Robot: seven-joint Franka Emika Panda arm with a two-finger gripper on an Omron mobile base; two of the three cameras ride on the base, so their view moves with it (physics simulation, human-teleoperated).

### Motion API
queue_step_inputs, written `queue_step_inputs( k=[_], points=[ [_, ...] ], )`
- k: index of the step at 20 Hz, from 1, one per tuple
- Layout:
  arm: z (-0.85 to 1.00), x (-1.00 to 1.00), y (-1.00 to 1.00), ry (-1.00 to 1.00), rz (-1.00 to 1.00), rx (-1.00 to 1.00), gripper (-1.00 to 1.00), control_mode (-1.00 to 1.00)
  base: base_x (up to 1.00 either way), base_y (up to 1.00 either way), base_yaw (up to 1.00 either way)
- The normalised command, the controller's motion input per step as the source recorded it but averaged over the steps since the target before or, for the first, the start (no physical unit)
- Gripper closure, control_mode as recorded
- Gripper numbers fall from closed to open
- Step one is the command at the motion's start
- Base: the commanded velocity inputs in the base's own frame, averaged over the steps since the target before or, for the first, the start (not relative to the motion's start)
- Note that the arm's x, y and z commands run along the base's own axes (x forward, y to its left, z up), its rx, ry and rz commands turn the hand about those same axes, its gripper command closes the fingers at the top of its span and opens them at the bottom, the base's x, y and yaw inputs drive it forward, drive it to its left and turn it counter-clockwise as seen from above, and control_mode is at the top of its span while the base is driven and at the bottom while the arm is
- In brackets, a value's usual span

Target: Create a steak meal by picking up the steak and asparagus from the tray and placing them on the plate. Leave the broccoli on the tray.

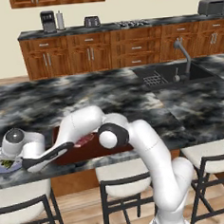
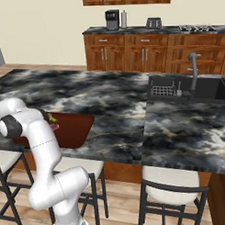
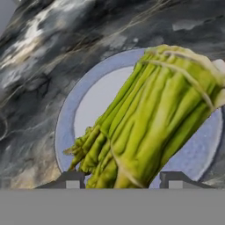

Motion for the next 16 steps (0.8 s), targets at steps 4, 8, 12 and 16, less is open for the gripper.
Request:
queue_step_inputs(
  k=[4, 8, 12, 16],
  points=[
    [0.00, 0.42, 0.16, 0.00, -0.01, 0.00, 1.00, -1.00, 0.00, 0.00, 0.00],
    [-0.02, 0.39, 0.23, 0.00, 0.00, 0.00, 1.00, -1.00, 0.00, 0.00, 0.00],
    [-0.08, 0.28, 0.19, 0.00, 0.00, 0.00, 1.00, -1.00, 0.00, 0.00, 0.00],
    [-0.13, 0.18, 0.09, 0.00, 0.00, 0.00, -1.00, -1.00, 0.00, 0.00, 0.00]
  ],
)
